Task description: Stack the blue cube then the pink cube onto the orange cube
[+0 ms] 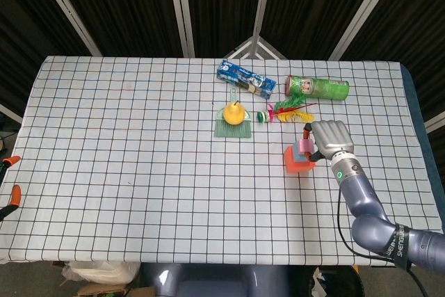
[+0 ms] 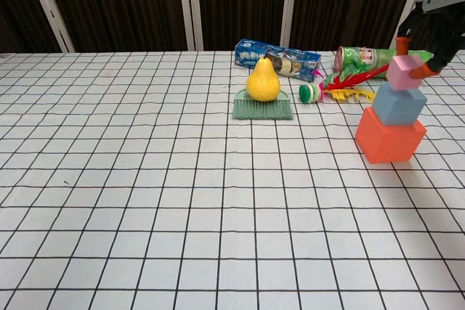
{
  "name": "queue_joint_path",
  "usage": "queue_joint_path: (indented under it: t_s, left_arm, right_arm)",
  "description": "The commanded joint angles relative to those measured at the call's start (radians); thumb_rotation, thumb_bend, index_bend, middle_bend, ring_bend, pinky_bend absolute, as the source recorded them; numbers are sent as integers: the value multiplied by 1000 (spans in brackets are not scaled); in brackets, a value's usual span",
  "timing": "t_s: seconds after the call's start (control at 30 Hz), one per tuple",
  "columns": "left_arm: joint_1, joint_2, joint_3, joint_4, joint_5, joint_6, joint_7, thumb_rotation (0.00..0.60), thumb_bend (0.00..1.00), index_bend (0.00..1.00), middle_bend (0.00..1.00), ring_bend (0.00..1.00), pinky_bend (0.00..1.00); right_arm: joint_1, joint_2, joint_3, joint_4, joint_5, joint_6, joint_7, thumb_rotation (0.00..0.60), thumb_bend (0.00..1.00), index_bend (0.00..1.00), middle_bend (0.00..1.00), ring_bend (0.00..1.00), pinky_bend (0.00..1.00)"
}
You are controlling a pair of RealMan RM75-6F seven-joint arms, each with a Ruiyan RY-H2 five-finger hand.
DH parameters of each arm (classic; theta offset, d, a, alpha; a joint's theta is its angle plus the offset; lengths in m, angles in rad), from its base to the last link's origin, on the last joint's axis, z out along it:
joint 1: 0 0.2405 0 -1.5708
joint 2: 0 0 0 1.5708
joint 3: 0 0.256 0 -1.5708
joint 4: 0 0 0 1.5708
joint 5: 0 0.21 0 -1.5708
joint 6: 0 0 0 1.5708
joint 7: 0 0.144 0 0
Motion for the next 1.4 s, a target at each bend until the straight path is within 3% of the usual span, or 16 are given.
queue_joint_path:
  t_s: [0.03, 1.2, 1.27, 1.4]
  left_arm:
    - [-1, -1, -1, 1, -2, -2, 2, 600, 584, 190, 67, 0, 0]
    - [-6, -8, -3, -4, -13, -14, 29, 600, 584, 189, 67, 0, 0]
    - [-7, -8, -2, -5, -13, -14, 30, 600, 584, 189, 67, 0, 0]
    - [-7, -8, -2, -6, -13, -16, 33, 600, 584, 190, 67, 0, 0]
  right_arm:
    - [11, -1, -14, 12, 9, -14, 7, 600, 469, 535, 1000, 1000, 929]
    - [62, -9, -101, 80, -13, -60, 113, 600, 471, 531, 1000, 1000, 929]
    - [66, 0, -112, 77, -9, -73, 110, 600, 470, 482, 1000, 1000, 929]
    - [78, 15, -125, 73, -3, -90, 107, 600, 470, 264, 1000, 1000, 929]
